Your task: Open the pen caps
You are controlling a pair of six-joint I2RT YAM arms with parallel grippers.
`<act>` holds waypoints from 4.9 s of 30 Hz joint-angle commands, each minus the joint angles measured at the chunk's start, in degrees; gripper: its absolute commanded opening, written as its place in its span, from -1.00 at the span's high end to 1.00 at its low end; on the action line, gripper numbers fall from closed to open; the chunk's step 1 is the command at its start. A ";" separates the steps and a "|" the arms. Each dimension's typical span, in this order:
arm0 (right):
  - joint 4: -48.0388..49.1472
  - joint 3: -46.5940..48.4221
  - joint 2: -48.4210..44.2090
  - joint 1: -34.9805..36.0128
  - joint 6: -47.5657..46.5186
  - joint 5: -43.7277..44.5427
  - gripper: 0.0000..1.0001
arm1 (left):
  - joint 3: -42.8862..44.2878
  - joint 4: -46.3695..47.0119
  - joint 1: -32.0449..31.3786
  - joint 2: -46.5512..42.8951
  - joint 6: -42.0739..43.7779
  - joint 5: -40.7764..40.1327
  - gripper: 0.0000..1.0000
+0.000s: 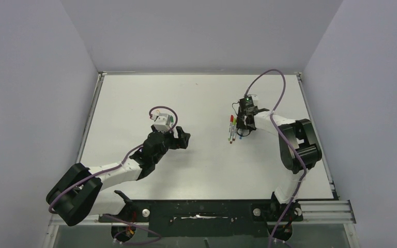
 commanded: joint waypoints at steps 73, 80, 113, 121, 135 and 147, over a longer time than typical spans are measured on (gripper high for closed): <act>32.12 -16.34 -40.34 16.09 -5.26 -60.19 1.00 | -14.96 23.96 -3.45 -35.51 -2.46 20.96 -0.86; 32.91 -14.77 -34.99 16.81 -4.47 -63.09 1.00 | -14.49 25.83 -3.36 -29.84 -2.89 19.82 -0.89; 26.04 -8.98 -25.79 23.75 -9.67 -60.15 1.00 | -18.16 42.67 7.48 -15.52 -21.48 21.86 -0.27; 25.71 -8.42 -24.58 23.96 -9.82 -59.50 1.00 | -17.76 45.89 7.54 -11.80 -22.90 23.56 -0.13; 24.85 -7.74 -22.93 24.27 -10.40 -58.04 1.00 | -16.77 47.76 8.02 -7.87 -24.71 25.36 0.52; 23.97 -6.85 -21.25 24.27 -10.56 -57.65 0.99 | -15.32 48.44 8.39 -3.84 -25.52 27.55 0.94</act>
